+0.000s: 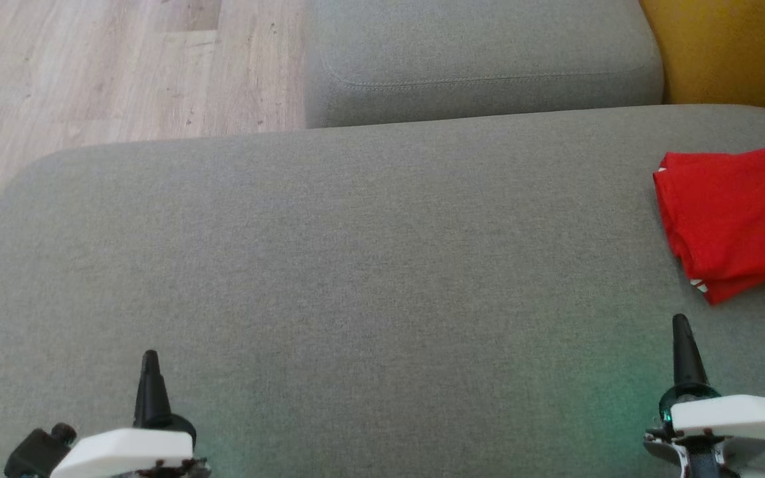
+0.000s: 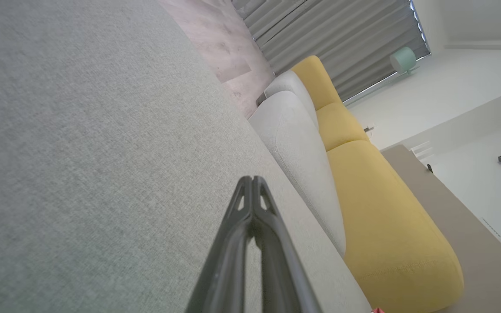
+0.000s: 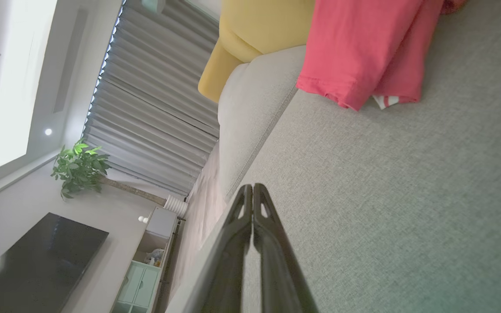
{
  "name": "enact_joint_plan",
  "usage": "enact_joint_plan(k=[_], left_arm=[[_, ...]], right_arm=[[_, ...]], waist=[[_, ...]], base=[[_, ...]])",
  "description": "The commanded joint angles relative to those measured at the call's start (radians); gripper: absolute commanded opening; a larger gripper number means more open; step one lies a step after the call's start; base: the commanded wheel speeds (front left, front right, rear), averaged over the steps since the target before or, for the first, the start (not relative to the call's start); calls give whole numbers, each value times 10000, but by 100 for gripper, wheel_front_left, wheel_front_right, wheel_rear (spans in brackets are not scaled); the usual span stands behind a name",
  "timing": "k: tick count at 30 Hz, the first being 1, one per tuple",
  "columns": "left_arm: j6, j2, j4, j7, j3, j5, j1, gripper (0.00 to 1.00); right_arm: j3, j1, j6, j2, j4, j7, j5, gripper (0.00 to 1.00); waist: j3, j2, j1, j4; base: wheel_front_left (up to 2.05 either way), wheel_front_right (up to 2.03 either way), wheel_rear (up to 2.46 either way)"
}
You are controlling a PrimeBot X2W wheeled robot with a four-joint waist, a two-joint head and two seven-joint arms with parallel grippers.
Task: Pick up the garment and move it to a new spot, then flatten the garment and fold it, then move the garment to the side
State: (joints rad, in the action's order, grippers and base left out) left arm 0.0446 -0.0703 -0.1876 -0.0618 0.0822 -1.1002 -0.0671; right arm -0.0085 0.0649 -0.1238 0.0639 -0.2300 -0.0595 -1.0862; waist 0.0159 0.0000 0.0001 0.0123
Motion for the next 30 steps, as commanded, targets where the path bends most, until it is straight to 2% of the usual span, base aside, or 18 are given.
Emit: enact_joint_plan(k=[1,30], left_arm=[[87,-143,256,77,-350,-280,581,0],[612,-131,-292,966,-1135,-3794,1349,0]], right_arm=[[61,-624,-45,185,264,121,-303,0],[-433,-1349,-62,155,1,1000,-3859,0]], waist=[[-5,0,0,-3],[-131,0,-1,-84]], base=[[0,0,0],[0,0,0]])
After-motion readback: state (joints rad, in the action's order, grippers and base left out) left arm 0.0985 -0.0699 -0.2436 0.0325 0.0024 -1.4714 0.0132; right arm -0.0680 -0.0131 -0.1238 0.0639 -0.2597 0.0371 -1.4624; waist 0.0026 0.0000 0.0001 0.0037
